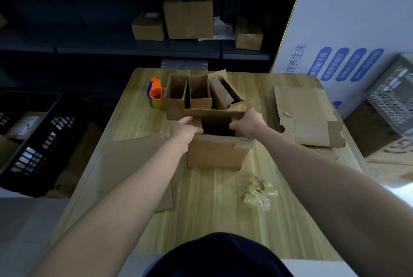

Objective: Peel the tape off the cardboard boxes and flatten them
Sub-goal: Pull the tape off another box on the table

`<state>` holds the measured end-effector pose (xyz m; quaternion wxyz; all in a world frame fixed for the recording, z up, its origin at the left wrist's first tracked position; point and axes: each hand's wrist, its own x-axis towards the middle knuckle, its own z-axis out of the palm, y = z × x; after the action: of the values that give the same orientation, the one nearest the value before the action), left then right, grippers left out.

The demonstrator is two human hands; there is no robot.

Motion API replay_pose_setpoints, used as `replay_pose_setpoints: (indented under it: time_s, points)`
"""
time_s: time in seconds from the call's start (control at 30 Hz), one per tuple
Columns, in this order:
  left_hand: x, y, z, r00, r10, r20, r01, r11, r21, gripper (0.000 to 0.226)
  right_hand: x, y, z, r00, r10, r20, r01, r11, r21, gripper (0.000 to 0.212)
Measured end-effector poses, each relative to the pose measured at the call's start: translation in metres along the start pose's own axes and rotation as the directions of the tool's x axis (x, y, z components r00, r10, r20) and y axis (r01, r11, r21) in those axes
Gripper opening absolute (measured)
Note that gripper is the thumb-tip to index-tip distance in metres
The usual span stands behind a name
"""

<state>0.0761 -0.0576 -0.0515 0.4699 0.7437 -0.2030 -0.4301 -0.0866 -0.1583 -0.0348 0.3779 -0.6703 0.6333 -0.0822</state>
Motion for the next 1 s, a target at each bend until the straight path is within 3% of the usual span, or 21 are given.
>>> replay_pose_setpoints:
  time_s: [0.07,0.13,0.23,0.4,0.6,0.7,0.8,0.83,0.87,0.93,1.0]
  points:
    - [0.002,0.002,-0.004,1.0,-0.005,0.003,0.004,0.997,0.072,0.065,-0.003,0.0,-0.01,0.997,-0.023,0.076,0.022,1.0,0.018,0.029]
    - [0.006,0.007,-0.012,0.996,-0.05,0.069,0.042,0.993,0.109,0.069,-0.006,-0.001,-0.019,0.996,-0.066,0.052,0.067,0.998,-0.009,0.016]
    - [0.011,0.017,-0.02,0.977,-0.129,0.169,0.112,0.988,0.108,0.077,-0.01,-0.005,-0.025,0.994,-0.105,-0.043,0.105,0.994,-0.002,0.016]
    - [0.015,0.017,-0.021,0.999,-0.032,-0.006,0.031,0.904,0.427,0.083,-0.015,-0.013,-0.018,0.983,-0.175,-0.063,0.179,0.981,0.071,0.013]
    - [0.016,0.01,-0.03,0.994,-0.054,-0.098,0.088,0.916,0.391,0.096,-0.017,-0.015,-0.014,0.984,-0.169,-0.062,0.177,0.971,0.163,0.014]
    - [0.014,0.004,-0.033,0.991,-0.006,-0.136,0.057,0.927,0.372,0.077,-0.016,-0.022,-0.012,0.983,-0.17,-0.063,0.179,0.969,0.172,0.015]
    - [0.012,0.007,-0.042,0.977,0.089,-0.192,-0.046,0.975,0.217,0.016,-0.017,-0.025,-0.016,0.983,-0.162,-0.082,0.171,0.978,0.119,0.022]
    - [0.012,0.009,-0.046,0.969,0.087,-0.23,-0.059,0.991,0.124,0.007,-0.018,-0.024,-0.017,0.983,-0.154,-0.101,0.165,0.98,0.108,0.022]
    - [0.014,0.012,-0.05,0.966,0.073,-0.249,-0.067,0.997,0.033,0.003,-0.02,-0.023,-0.017,0.983,-0.136,-0.123,0.15,0.982,0.112,0.021]
    - [0.015,0.016,-0.054,0.97,0.021,-0.244,-0.056,0.989,-0.138,0.019,-0.024,-0.021,-0.015,0.99,-0.114,-0.084,0.124,0.983,0.132,0.018]
    - [0.011,0.017,-0.055,0.975,-0.049,-0.217,-0.026,0.943,-0.332,0.026,-0.028,-0.022,-0.013,0.977,-0.145,0.153,0.115,0.976,0.187,0.019]
